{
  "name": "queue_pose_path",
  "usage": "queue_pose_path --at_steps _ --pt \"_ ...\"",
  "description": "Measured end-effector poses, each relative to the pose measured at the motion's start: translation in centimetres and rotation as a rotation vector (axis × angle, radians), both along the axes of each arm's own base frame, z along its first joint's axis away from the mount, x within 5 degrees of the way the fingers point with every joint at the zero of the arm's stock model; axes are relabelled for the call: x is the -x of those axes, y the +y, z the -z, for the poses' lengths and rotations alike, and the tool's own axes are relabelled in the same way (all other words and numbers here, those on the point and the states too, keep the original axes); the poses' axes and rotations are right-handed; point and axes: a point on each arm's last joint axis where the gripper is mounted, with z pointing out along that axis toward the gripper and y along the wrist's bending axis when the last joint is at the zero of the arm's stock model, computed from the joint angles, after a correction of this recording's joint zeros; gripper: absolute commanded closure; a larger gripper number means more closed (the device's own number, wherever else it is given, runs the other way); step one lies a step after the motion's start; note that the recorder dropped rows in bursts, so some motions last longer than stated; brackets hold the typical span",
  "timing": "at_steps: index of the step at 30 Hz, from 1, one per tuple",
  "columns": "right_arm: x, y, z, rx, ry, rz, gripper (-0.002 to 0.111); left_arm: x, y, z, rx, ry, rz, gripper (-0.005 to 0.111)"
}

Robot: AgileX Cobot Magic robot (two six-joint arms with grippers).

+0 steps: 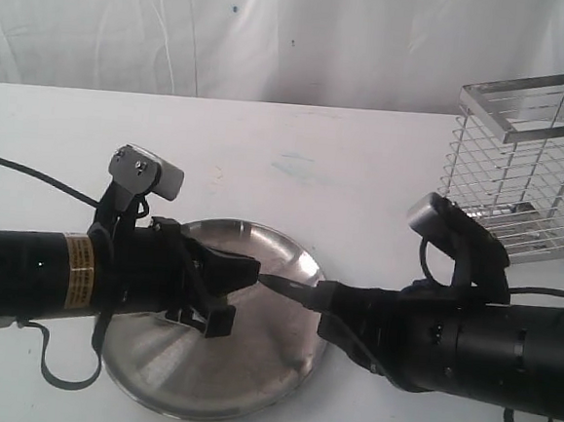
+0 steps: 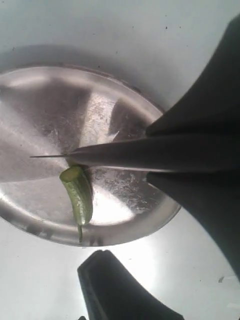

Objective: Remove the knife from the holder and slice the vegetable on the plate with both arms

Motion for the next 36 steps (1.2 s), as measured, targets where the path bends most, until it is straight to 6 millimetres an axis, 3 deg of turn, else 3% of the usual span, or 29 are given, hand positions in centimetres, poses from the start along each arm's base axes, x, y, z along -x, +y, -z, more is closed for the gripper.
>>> queue_pose_path --at_steps 5,12,20,36 --pt "-0.1 0.1 0.4 -0.009 0.032 0.023 0.108 0.2 -0.1 0.1 -0.028 -0.018 0.037 0.107" --pt "-0.4 0.7 2.8 0.041 0.125 -0.006 0.108 0.5 0.3 0.3 -0.107 -0.009 0.053 0.107" --pt "-0.7 0.8 3.8 0.079 0.146 -0.002 0.108 1.0 0.5 -0.9 -0.096 -0.03 0.053 0.107" --pt "-0.4 1.6 6.5 0.133 0.242 -0.116 0.108 1.0 0.5 -0.9 -0.095 -0.028 0.054 0.107"
